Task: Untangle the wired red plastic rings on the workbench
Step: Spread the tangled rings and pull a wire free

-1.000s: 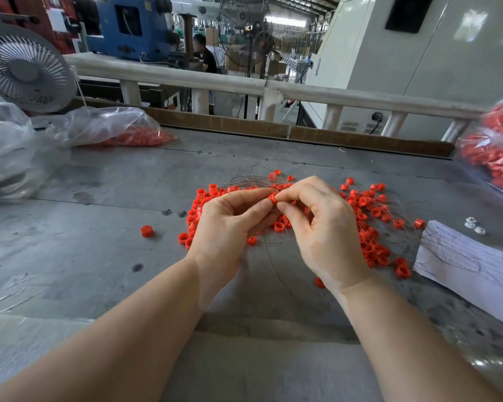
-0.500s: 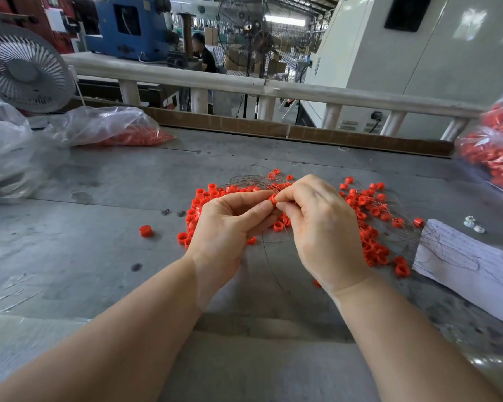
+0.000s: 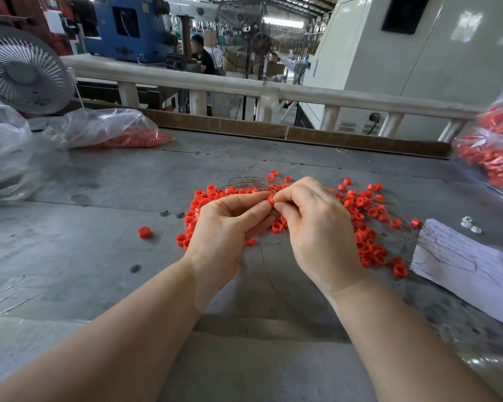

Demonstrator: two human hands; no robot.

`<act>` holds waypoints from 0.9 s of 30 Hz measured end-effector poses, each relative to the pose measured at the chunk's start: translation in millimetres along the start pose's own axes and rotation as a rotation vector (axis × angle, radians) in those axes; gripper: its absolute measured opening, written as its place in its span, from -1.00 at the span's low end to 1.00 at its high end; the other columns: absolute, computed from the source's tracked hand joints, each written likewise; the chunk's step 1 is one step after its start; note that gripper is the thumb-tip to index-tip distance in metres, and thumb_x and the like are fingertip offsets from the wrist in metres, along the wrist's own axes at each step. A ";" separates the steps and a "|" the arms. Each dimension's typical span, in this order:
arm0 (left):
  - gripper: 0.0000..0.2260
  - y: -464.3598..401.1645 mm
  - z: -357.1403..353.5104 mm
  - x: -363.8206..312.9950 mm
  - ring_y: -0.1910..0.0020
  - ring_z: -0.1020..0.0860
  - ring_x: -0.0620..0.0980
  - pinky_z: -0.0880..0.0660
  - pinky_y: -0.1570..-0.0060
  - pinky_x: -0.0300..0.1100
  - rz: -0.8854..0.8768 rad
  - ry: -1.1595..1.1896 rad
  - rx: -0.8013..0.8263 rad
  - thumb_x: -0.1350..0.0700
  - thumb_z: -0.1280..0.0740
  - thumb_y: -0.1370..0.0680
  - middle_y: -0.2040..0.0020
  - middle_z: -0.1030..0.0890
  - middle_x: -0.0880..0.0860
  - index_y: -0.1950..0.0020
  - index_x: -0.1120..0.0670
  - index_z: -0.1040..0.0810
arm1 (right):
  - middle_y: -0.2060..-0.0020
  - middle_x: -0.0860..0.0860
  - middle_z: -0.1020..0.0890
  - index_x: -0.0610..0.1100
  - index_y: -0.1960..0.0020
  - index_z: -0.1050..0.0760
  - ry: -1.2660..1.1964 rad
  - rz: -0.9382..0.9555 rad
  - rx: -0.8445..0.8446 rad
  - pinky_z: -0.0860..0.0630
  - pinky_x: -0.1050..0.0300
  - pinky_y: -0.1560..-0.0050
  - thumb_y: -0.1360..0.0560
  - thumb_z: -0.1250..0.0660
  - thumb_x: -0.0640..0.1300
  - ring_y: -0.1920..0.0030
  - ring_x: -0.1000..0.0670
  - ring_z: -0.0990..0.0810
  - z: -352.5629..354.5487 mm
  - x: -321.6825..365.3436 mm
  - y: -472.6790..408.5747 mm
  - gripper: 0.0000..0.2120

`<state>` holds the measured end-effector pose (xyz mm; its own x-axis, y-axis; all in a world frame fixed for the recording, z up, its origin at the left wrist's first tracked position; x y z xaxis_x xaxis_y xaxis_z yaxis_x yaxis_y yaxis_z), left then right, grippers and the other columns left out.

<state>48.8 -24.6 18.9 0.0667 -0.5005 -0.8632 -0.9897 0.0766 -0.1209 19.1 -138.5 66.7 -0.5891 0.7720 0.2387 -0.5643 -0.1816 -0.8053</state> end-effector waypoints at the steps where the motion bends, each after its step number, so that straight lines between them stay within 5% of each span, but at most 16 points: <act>1: -0.81 0.0 -0.2 -0.2 0.16 -0.67 -0.05 -0.56 0.19 -0.33 -0.005 0.002 -0.001 0.22 -0.38 -0.31 0.18 -0.70 0.09 0.10 0.17 -0.65 | 0.24 -0.11 -0.59 -0.28 0.17 -0.57 -0.023 -0.012 -0.004 -0.54 0.02 0.17 -0.45 -0.33 -0.31 0.20 -0.12 -0.58 0.2 -1.1 0.0 -0.94; 27: -0.84 2.4 -4.0 -7.8 0.17 -0.67 -0.07 -0.55 0.17 -0.34 -0.134 -0.073 0.025 0.20 -0.41 -0.29 0.20 -0.70 0.05 0.19 0.03 -0.72 | 0.26 -0.12 -0.58 -0.29 0.18 -0.57 -0.005 0.018 -0.064 -0.53 0.02 0.18 -0.44 -0.34 -0.31 0.22 -0.12 -0.58 4.9 0.6 -0.3 -0.95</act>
<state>45.4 -24.0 27.3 0.2077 -0.4436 -0.8718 -0.9679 0.0355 -0.2486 16.1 -140.9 69.8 -0.6022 0.7655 0.2265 -0.5153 -0.1560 -0.8427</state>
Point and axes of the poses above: each hand's wrist, its own y-axis away from the middle knuckle, its own z-axis out of the back of the hand, x = y × z, the point moved 5 cm from there along -y, towards the middle knuckle
